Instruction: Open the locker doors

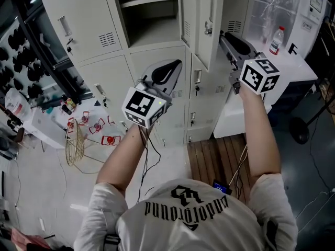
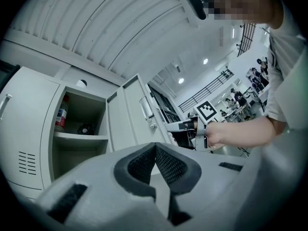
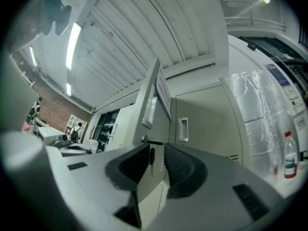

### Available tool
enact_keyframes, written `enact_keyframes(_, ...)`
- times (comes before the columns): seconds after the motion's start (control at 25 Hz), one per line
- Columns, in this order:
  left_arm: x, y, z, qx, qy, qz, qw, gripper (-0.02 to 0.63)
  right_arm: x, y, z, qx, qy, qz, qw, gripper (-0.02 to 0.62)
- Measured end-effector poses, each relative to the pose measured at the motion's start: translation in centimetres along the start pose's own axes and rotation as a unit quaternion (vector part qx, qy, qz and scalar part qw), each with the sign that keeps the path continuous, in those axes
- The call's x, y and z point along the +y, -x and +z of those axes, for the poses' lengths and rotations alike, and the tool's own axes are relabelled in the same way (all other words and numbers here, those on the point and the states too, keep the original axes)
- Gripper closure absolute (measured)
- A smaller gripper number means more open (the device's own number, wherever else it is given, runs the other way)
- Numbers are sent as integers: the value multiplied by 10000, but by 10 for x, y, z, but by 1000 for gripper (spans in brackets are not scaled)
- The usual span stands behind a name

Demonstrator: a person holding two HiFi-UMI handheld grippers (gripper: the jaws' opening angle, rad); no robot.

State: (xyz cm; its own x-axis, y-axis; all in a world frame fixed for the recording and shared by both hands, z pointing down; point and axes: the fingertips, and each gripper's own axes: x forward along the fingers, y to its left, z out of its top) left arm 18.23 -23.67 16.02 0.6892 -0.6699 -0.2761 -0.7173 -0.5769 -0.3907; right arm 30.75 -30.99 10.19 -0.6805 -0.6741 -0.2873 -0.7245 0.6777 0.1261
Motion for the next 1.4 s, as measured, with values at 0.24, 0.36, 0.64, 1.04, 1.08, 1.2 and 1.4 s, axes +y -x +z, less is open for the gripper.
enact_keyframes(0.24, -5, 12, -24, 165, 132, 83, 9997, 598, 0, 19, -36, 189, 92, -237, 9995, 445)
enact_keyframes(0.36, -6, 18, -42, 279, 204, 134, 9993, 598, 3, 31, -64, 324, 236, -356, 9986, 426)
enact_keyframes(0.64, -17, 45, -98, 617, 423, 326, 9967, 598, 22, 62, -145, 642, 247, -389, 9969, 397)
enact_keyframes(1.04, -30, 99, -159, 1003, 818, 691, 9892, 598, 87, 88, -237, 1104, 33, -24, 9939, 393)
enact_keyframes(1.08, -29, 103, -162, 1040, 788, 719, 9888, 598, 91, 86, -241, 1121, 12, 25, 9937, 393)
enact_keyframes(1.2, -26, 115, -168, 1114, 750, 783, 9878, 598, 104, 75, -247, 1146, -22, 150, 9933, 393)
enact_keyframes(1.4, -7, 139, -181, 1193, 798, 914, 9854, 598, 132, 49, -260, 1192, -88, 369, 9921, 393)
